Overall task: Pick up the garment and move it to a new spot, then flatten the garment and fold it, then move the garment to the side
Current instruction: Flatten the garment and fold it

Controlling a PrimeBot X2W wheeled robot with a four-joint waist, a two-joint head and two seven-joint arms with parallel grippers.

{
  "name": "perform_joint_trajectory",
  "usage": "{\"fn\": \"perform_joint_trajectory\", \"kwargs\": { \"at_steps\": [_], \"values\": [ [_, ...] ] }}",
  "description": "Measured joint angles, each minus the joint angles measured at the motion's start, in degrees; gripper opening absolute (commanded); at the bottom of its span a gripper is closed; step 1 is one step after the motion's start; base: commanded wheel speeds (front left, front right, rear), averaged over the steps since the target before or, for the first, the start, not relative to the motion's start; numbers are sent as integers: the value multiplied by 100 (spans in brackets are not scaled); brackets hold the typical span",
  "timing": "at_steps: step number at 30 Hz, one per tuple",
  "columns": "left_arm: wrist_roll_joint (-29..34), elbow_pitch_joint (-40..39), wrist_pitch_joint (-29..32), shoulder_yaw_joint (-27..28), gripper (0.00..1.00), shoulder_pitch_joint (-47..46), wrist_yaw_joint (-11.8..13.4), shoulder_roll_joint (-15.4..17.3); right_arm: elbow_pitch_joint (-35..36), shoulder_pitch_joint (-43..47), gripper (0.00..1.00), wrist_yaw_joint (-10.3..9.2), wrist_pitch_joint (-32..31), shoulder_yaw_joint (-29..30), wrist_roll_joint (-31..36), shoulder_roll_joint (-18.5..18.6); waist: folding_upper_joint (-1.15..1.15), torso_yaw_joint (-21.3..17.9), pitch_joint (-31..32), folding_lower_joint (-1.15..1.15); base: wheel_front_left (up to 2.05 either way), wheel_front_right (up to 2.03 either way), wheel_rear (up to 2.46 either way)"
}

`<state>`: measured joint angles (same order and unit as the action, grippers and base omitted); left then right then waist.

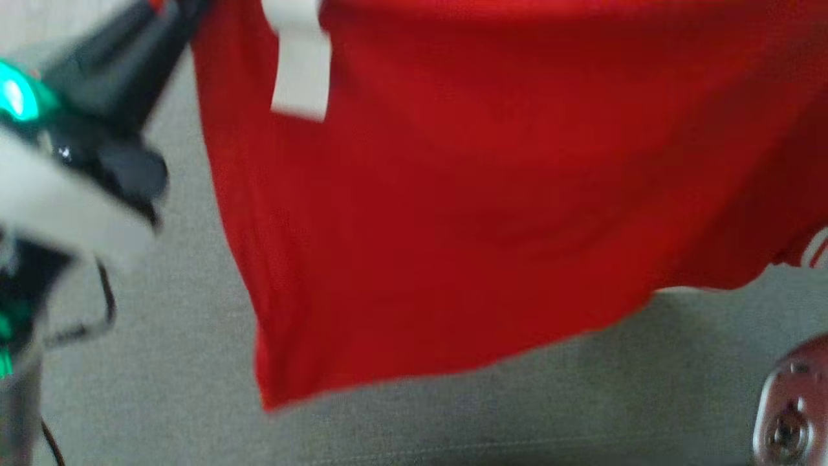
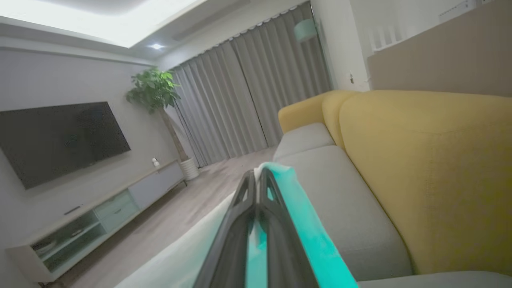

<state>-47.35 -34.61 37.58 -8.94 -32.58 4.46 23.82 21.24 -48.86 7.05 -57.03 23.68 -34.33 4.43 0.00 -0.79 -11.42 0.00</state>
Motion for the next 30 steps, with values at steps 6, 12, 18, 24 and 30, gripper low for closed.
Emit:
{"fn": "perform_joint_trajectory", "kwargs": {
  "at_steps": [6,12,18,24,30],
  "values": [
    [472,1974,-102,-289,0,-1496,-144,-41,-1605,-963,0,0,754,-493,1400,16,0,92,-606,0,0,0,0],
    [1506,4300,-1400,-579,0,-2941,-110,-641,-3639,-2233,0,1,2810,-493,2686,-31,0,270,-1187,1,0,0,0],
    [2258,5951,-3041,-769,0,-4248,-140,-984,-4883,-3520,0,1,4492,-651,3337,-42,0,394,-1695,1,0,0,0],
    [2405,7005,-4138,-723,0,-4707,-163,-1184,-5680,-3934,0,1,5232,-833,2647,-40,0,333,-2027,1,0,0,0],
    [2273,7554,-4657,-902,0,-3236,-546,-1248,-5863,-1946,0,1,5441,-1812,1427,-44,0,204,-1749,0,0,0,0]
  ]
}}
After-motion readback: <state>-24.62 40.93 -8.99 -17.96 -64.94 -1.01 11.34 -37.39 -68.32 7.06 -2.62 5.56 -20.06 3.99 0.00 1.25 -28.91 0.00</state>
